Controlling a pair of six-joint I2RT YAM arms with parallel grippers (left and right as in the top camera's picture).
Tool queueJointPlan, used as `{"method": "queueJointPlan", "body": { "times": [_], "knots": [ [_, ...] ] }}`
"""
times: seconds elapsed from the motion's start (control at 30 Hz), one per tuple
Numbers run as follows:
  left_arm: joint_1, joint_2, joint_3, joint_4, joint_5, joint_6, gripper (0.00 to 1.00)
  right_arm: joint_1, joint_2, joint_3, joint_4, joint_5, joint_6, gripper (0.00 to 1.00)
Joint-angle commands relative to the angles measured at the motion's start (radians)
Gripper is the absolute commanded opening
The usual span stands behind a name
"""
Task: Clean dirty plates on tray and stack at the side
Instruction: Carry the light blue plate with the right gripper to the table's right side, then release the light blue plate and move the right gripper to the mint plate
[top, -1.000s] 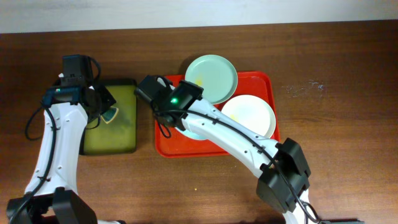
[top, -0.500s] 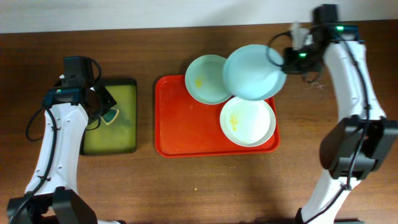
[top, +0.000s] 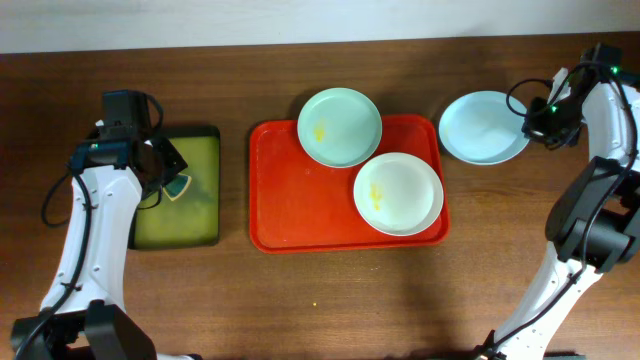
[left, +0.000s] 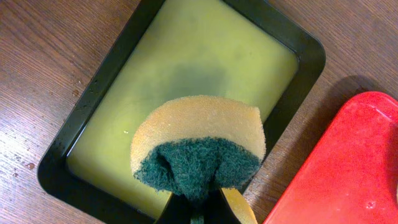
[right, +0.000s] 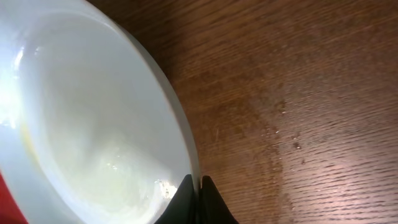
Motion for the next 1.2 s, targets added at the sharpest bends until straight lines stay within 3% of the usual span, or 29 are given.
{"method": "queueJointPlan", "body": {
  "times": [0.0,0.03,0.1,0.17,0.23,0.27,0.5,0.57,0.6,0.67,0.77,0.9,1.0,1.17],
  "knots": [
    [0.000,-0.007,-0.008,0.006,0.008,-0.009,0.00,0.003,0.003,0.014,0.013,0.071,0.053,0.12],
    [0.000,-0.007,-0.008,0.006,0.008,-0.009,0.00,0.005,0.003,0.014,0.010,0.053,0.052,0.35],
    [0.001,-0.007,-0.008,0.014,0.016,-0.009,0.00,0.008,0.003,0.014,-0.024,-0.060,-0.016,0.50],
    [0.001,-0.007,-0.008,0.017,0.028,-0.009,0.00,0.007,0.000,0.015,-0.046,-0.160,-0.015,0.55],
    [0.000,-0.007,-0.008,0.017,0.034,-0.009,0.00,0.011,-0.030,0.015,-0.067,-0.287,-0.015,0.95],
    [0.000,-0.007,-0.008,0.017,0.034,-0.009,0.00,0.021,-0.074,0.015,-0.070,-0.303,-0.014,0.99],
    [0.000,-0.007,-0.008,0.021,0.034,-0.009,0.00,0.262,-0.354,0.015,-0.068,-0.333,-0.015,0.99],
    [0.000,-0.007,-0.008,0.021,0.034,-0.009,0.00,0.365,-0.330,0.015,-0.067,-0.304,-0.027,1.00],
    [0.000,-0.007,-0.008,0.020,0.034,-0.009,0.00,0.425,-0.303,0.015,-0.066,-0.267,-0.026,0.91],
    [0.000,-0.007,-0.008,0.018,0.034,-0.009,0.00,0.529,-0.233,0.015,-0.046,-0.180,-0.003,0.90],
    [0.000,-0.007,-0.008,0.010,0.034,-0.008,0.00,0.636,-0.113,0.015,0.019,0.093,0.183,0.88],
    [0.000,-0.007,-0.008,0.011,0.034,-0.009,0.00,0.685,-0.001,0.015,0.129,0.134,0.162,0.85],
    [0.000,-0.007,-0.008,0.010,0.034,-0.009,0.00,0.677,0.046,0.015,0.216,0.146,0.112,0.66],
    [0.000,-0.007,-0.008,0.012,0.034,-0.009,0.00,0.677,0.101,0.015,0.246,0.148,0.089,0.61]
  ]
}}
